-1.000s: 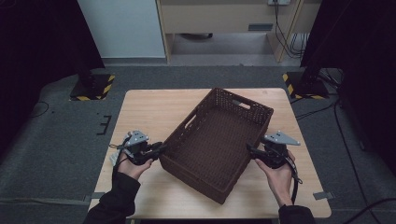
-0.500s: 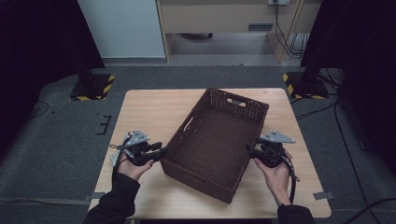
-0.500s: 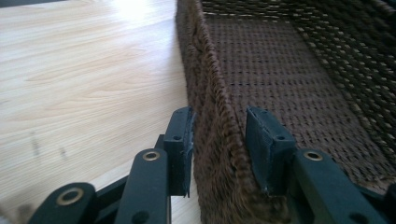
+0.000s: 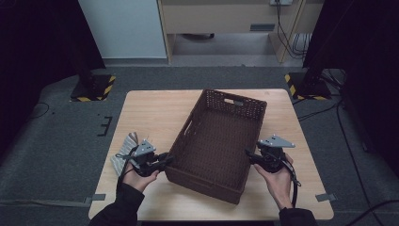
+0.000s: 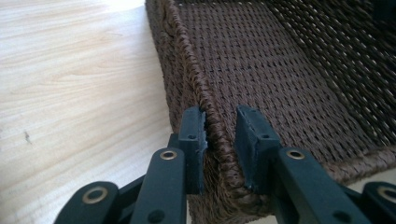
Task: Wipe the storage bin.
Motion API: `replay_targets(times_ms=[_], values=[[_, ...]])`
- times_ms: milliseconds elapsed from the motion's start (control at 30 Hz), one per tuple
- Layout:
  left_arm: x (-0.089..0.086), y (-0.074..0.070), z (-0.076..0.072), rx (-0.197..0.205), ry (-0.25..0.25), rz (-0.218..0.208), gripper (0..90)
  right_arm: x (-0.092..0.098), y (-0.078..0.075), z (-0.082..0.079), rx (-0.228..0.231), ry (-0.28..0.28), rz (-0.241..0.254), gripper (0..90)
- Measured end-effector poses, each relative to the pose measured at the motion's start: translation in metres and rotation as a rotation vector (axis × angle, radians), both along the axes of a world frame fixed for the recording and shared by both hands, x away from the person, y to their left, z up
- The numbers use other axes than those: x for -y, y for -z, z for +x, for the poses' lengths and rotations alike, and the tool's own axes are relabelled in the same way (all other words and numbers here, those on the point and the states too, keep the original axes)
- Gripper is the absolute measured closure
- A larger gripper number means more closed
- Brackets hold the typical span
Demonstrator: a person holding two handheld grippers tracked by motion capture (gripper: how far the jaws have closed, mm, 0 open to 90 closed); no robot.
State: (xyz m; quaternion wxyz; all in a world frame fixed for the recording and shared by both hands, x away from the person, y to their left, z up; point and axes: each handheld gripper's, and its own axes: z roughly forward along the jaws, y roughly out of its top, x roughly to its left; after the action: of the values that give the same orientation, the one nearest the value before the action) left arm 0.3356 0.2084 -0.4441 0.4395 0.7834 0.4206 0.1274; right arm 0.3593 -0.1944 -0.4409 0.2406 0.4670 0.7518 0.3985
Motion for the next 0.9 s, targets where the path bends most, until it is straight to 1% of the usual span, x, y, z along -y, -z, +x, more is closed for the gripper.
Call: replay_targets(times_ms=[67,100,133,167,233,300,367,467,533,567,600,633,700,733,767,833,900], values=[[0.001,-0.003,0.0,-0.005,0.026,0.013,67.2,0.0,0.001,0.002,0.005,0.001,0.003,50.5],[0.001,-0.006,0.001,0.007,0.029,0.011,64.3,0.001,0.001,0.004,0.01,-0.003,0.002,51.0],[0.0,-0.009,0.003,0.031,0.025,0.013,60.7,0.001,0.001,0.005,0.009,-0.005,0.006,51.3],[-0.001,-0.011,0.005,0.039,0.022,0.011,59.5,0.001,0.001,0.006,0.009,-0.009,0.008,51.5],[-0.002,-0.015,0.01,0.053,0.012,0.008,59.4,0.001,0.002,0.01,0.012,-0.012,0.008,52.2],[-0.002,-0.016,0.015,0.054,0.007,0.005,59.5,0.001,0.002,0.015,0.017,-0.017,0.005,52.9],[0.0,-0.013,0.02,0.052,0.002,0.012,60.3,0.001,0.003,0.02,0.022,-0.025,0.004,53.7],[0.005,-0.007,0.022,0.038,0.015,0.005,63.1,0.003,0.004,0.025,0.026,-0.022,0.024,53.6],[0.009,-0.004,0.021,0.026,0.028,0.009,65.5,0.004,0.003,0.024,0.02,-0.024,0.033,50.2],[0.011,-0.003,0.02,0.037,0.026,0.027,66.0,0.004,0.002,0.022,0.019,-0.02,0.029,50.0],[0.012,-0.003,0.018,0.044,0.02,0.031,65.7,0.003,0.001,0.021,0.015,-0.018,0.032,50.1],[0.012,-0.003,0.017,0.044,0.018,0.028,65.7,0.004,0.0,0.019,0.018,-0.022,0.026,50.4],[0.011,-0.002,0.014,0.03,0.017,0.014,66.0,0.002,0.001,0.017,0.004,-0.024,0.017,51.5],[0.012,-0.002,0.012,0.031,0.015,0.009,66.0,0.001,0.002,0.017,-0.003,-0.026,0.006,52.0],[0.013,-0.001,0.009,0.031,0.016,0.012,65.9,0.0,0.002,0.017,-0.005,-0.027,-0.001,52.2],[0.015,-0.001,0.005,0.028,0.017,0.001,65.0,0.0,0.003,0.018,0.001,-0.019,-0.009,53.6],[0.017,-0.001,0.003,0.031,0.029,0.005,63.5,0.001,0.004,0.021,0.003,-0.015,-0.009,55.3]])
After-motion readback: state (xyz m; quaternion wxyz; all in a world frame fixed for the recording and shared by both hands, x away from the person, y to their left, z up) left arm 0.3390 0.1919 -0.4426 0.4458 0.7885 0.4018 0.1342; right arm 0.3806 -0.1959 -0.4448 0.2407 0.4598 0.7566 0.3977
